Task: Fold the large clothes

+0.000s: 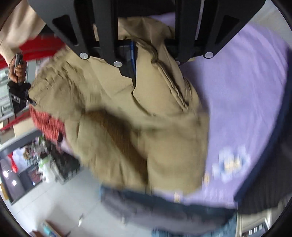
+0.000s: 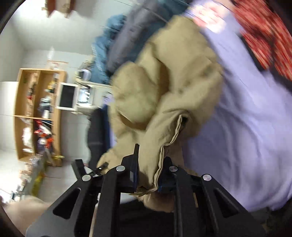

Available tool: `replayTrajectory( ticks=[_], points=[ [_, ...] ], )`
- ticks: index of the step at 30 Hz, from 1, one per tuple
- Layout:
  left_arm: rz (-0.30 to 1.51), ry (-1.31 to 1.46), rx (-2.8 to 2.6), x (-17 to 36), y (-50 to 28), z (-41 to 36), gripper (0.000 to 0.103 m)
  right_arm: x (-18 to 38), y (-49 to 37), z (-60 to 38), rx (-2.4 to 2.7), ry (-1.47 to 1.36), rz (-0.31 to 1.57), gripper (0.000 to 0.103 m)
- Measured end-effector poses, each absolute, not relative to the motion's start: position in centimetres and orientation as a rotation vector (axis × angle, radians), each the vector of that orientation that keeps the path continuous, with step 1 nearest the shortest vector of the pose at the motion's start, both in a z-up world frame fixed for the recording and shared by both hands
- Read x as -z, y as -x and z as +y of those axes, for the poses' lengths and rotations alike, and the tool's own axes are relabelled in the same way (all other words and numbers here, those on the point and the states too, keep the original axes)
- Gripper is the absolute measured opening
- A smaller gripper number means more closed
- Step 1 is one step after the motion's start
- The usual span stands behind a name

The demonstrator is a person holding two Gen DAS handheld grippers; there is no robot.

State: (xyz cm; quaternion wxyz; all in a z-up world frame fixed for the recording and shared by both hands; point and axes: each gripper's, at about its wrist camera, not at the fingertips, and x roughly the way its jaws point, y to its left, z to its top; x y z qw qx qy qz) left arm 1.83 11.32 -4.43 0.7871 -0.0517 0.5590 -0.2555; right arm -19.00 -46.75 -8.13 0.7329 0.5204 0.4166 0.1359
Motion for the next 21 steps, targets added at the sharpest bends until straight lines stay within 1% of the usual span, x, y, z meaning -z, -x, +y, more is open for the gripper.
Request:
replayTrajectory(
  ticks=[1, 4, 7, 10, 12, 14, 18, 21],
  points=[
    [1.164, 0.119, 0.541, 2.9, -4.4, 11.3, 0.018, 7.0, 16.8, -47.8, -0.313, -1.162, 0.878, 0.015],
    [1.107, 0.134, 0.524, 1.2, -10.4, 10.2, 0.018, 5.5, 11.8, -50.4, -0.324, -1.208, 0.825, 0.014],
    [1.097, 0.118, 0.494, 1.1, -17.4, 8.3, 0.018, 5.3, 5.7, -52.9, -0.289, -1.250, 0.816, 0.014],
    [1.169, 0.213, 0.434, 3.4, -25.0, 7.2, 0.018, 7.4, -0.3, -55.3, -0.184, -1.340, 0.830, 0.014],
    [1.230, 0.294, 0.380, 5.5, -28.5, 6.6, 0.018, 9.5, -3.1, -56.5, -0.116, -1.400, 0.833, 0.014],
    [1.278, 0.289, 0.329, 7.5, -31.4, 5.2, 0.018, 11.0, -6.1, -57.2, -0.050, -1.416, 0.843, 0.014],
    [1.345, 0.313, 0.262, 11.3, -35.2, 3.4, 0.020, 14.8, -10.2, -58.6, 0.060, -1.483, 0.851, 0.014],
    [1.379, 0.352, 0.241, 13.3, -37.1, 3.2, 0.023, 17.3, -11.8, -58.9, 0.125, -1.492, 0.883, 0.014]
  ],
)
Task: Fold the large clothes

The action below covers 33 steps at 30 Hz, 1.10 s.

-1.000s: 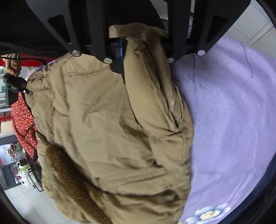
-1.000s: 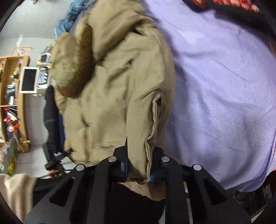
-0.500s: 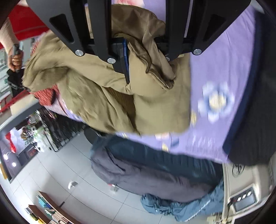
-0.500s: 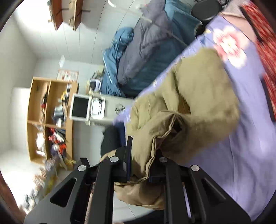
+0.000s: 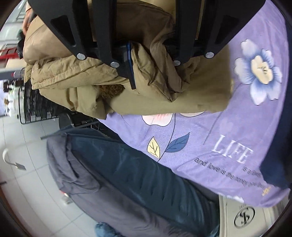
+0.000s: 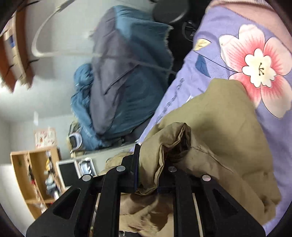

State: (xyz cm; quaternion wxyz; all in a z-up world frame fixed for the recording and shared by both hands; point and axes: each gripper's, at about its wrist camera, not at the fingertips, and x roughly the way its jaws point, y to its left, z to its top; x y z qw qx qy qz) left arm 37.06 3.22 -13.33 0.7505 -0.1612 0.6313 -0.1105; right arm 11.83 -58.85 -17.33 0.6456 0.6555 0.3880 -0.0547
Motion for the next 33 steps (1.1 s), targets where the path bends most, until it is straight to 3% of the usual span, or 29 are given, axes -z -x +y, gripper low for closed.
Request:
replayTrajectory(
  ticks=[4, 9, 11, 15, 17, 19, 21, 24, 28, 31, 33],
  points=[
    [1.406, 0.428, 0.253, 14.4, -37.9, 3.6, 0.027, 20.2, -12.7, -58.6, 0.201, -1.522, 0.940, 0.014],
    [1.402, 0.552, 0.354, 11.6, -37.4, 6.2, 0.035, 21.1, -12.7, -58.6, 0.217, -1.512, 0.960, 0.015],
    [1.355, 0.614, 0.402, 9.6, -36.5, 7.7, 0.046, 21.3, -12.6, -58.8, 0.208, -1.542, 0.955, 0.016],
    [1.178, 0.632, 0.358, 4.5, -34.2, 11.7, 0.057, 20.2, -12.9, -59.3, 0.183, -1.501, 0.966, 0.020],
    [1.065, 0.544, 0.275, 1.8, -32.2, 12.7, 0.070, 19.5, -12.9, -59.5, 0.179, -1.514, 0.963, 0.023],
    [1.025, 0.354, 0.272, 0.0, -29.4, 10.8, 0.070, 18.9, -12.6, -59.9, 0.170, -1.570, 0.948, 0.028],
    [1.007, 0.147, 0.311, -0.4, -26.3, 7.4, 0.070, 18.1, -11.8, -60.6, 0.148, -1.659, 0.891, 0.042],
    [0.950, -0.193, 0.438, 1.1, -19.0, -0.5, 0.070, 15.6, -10.0, -61.7, 0.124, -1.709, 0.773, 0.054],
    [0.936, -0.344, 0.527, 5.1, -13.1, -8.1, 0.070, 10.3, -8.2, -60.7, 0.133, -1.445, 0.757, 0.055],
    [0.921, -0.389, 0.494, 7.1, -12.7, -11.4, 0.070, 4.7, -6.7, -55.6, 0.183, -0.948, 0.759, 0.056],
    [0.912, -0.369, 0.484, 7.2, -13.5, -12.5, 0.070, 1.6, -4.4, -51.6, 0.217, -0.655, 0.659, 0.065]
  ],
)
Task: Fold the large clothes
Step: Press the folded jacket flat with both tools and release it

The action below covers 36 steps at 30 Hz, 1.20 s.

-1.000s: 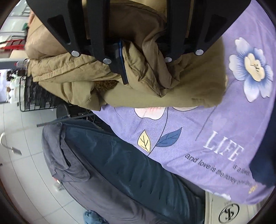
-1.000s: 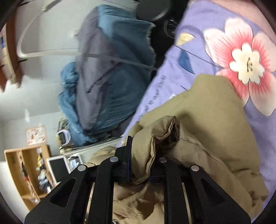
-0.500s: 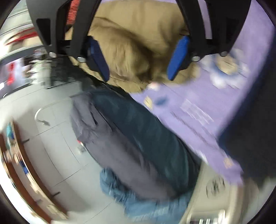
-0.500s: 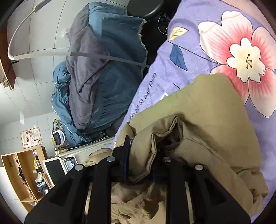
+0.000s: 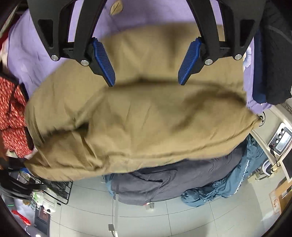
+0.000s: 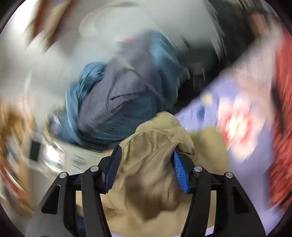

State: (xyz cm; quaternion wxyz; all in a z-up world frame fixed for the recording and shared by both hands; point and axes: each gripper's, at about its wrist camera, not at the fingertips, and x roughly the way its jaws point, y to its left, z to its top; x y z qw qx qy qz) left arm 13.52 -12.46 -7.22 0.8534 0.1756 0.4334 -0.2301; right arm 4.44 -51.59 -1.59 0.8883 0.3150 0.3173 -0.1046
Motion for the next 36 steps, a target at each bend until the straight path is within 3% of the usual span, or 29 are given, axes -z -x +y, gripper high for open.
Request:
replayTrajectory(
  ticks=[4, 7, 11, 14, 20, 36],
  points=[
    [0.925, -0.323, 0.458, 7.1, -17.0, -13.4, 0.072, -0.2, -0.9, -44.8, 0.189, -0.432, 0.511, 0.071],
    [0.938, -0.306, 0.434, 7.0, -19.9, -14.4, 0.072, 1.9, -2.5, -37.4, -0.078, -0.179, 0.655, 0.071],
    [1.013, -0.307, 0.424, 8.3, -24.0, -15.5, 0.076, 7.2, -7.3, -33.3, -0.061, 0.068, 0.856, 0.071],
    [1.045, -0.304, 0.429, 9.7, -26.2, -15.7, 0.080, 8.8, -10.8, -35.6, 0.015, 0.020, 0.884, 0.071],
    [1.123, -0.170, 0.454, 11.7, -29.7, -14.8, 0.085, 12.6, -16.5, -41.3, 0.035, -0.247, 1.039, 0.081],
    [1.076, -0.287, 0.438, 16.9, -31.3, -17.5, 0.093, 18.3, -20.1, -40.9, 0.080, -0.228, 1.130, 0.086]
  ],
)
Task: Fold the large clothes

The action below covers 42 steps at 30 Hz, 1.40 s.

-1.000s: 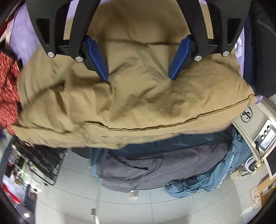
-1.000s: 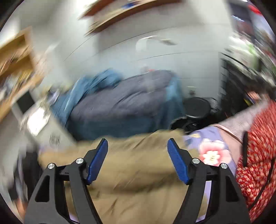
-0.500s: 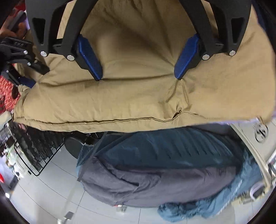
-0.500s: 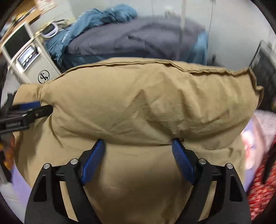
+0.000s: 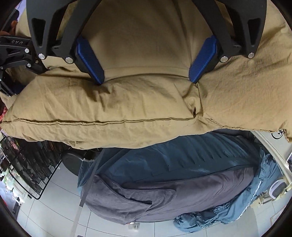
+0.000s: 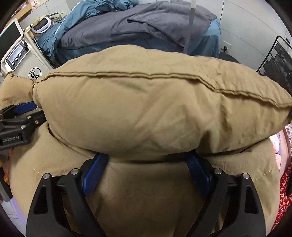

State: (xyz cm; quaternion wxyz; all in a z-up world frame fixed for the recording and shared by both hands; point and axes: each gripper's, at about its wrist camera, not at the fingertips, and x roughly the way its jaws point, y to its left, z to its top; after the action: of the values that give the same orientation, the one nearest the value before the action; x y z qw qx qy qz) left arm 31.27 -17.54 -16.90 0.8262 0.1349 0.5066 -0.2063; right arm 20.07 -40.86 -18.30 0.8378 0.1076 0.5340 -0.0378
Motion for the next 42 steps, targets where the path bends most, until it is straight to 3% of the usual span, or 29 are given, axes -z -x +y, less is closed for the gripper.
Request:
replayTrajectory(
  ticks=[15, 26, 29, 37, 42],
  points=[
    [1.023, -0.360, 0.409, 15.8, -30.0, -18.1, 0.093, 18.6, -20.2, -40.3, 0.114, -0.211, 1.139, 0.088],
    [0.946, -0.358, 0.371, 6.8, -23.7, -13.7, 0.097, 9.1, -14.9, -40.2, 0.168, -0.349, 1.056, 0.088],
    [0.924, -0.368, 0.322, 5.1, -20.7, -12.2, 0.097, 7.2, -12.7, -38.7, 0.139, -0.364, 1.113, 0.088],
    [1.143, -0.355, 0.251, 6.3, -13.2, -9.1, 0.097, 6.7, -6.2, -34.0, 0.121, -0.257, 1.209, 0.088],
    [1.158, -0.333, 0.256, 5.6, -11.4, -8.8, 0.097, 5.6, -4.9, -32.3, 0.112, -0.163, 1.217, 0.088]
  ],
)
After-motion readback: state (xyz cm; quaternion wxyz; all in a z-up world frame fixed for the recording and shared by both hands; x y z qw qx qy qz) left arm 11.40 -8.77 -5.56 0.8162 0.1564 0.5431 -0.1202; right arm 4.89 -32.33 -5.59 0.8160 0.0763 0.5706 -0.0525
